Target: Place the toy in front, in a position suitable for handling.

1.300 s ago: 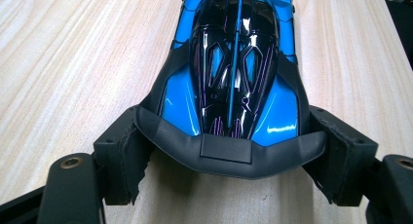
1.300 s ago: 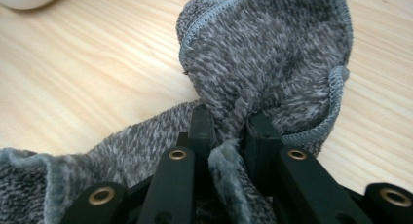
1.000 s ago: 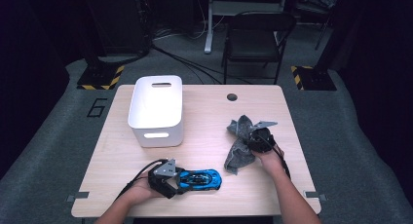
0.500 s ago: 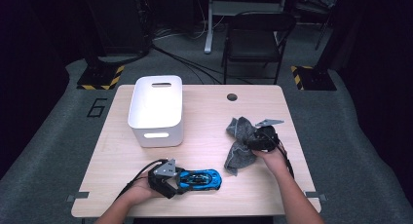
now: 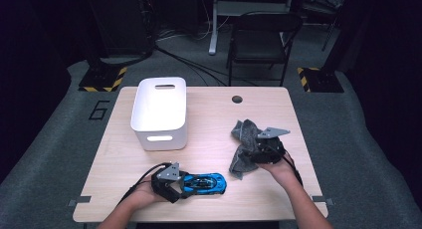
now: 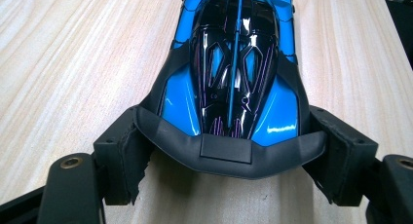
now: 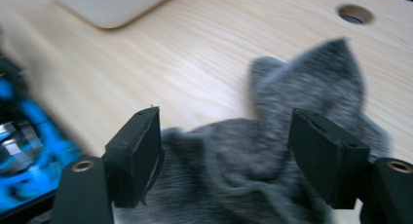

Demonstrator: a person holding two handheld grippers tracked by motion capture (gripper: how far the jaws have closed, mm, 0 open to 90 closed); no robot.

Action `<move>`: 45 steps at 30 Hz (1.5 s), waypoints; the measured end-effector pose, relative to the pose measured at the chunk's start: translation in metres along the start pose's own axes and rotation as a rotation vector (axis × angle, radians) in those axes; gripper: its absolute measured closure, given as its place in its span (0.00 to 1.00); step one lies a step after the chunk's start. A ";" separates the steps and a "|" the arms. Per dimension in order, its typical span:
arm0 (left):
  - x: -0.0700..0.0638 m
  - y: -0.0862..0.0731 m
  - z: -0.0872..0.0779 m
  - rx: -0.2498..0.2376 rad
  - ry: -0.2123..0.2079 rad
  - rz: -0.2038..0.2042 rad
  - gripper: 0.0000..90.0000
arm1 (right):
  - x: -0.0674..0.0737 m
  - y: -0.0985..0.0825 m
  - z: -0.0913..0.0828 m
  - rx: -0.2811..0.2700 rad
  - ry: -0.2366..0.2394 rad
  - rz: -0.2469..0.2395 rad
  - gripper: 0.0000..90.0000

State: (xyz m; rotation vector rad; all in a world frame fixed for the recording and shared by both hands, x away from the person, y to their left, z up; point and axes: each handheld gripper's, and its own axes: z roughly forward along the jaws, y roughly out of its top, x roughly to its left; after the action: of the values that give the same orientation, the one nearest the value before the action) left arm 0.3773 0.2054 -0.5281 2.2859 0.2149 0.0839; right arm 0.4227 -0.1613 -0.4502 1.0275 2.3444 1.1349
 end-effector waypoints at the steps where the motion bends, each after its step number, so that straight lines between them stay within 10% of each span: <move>1: 0.000 0.000 0.000 0.001 0.002 0.000 0.27 | 0.007 -0.001 -0.001 -0.004 0.013 -0.018 0.32; 8: 0.000 0.000 0.000 0.000 0.000 0.000 0.27 | 0.030 -0.021 0.022 0.080 0.045 -0.091 0.33; 15: 0.000 0.000 0.000 0.000 0.000 0.000 0.27 | 0.020 -0.035 0.038 0.136 -0.015 -0.121 0.74; 18: 0.000 0.000 0.000 0.001 0.002 0.000 0.27 | 0.016 -0.037 0.039 0.142 -0.037 -0.106 0.73; 24: 0.000 0.000 0.000 0.001 0.001 0.000 0.27 | 0.011 -0.029 0.028 0.104 -0.042 -0.047 0.35; 30: 0.000 0.000 0.000 0.001 0.002 -0.001 0.27 | 0.029 -0.014 0.009 0.043 0.068 -0.104 0.26; 33: 0.000 0.000 0.000 0.001 0.000 -0.003 0.27 | 0.035 -0.013 0.011 0.061 0.147 -0.128 0.30; 35: 0.000 0.000 0.000 0.001 0.003 -0.007 0.27 | 0.047 -0.014 0.022 0.132 0.285 -0.204 0.29; 45: 0.001 0.000 -0.001 0.001 -0.005 -0.005 0.27 | 0.065 -0.011 0.042 0.202 0.449 -0.373 0.20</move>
State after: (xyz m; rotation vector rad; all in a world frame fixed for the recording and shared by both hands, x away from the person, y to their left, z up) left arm 0.3784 0.2063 -0.5278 2.2861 0.2182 0.0761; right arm 0.3969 -0.0959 -0.4841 0.3779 2.8894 1.0789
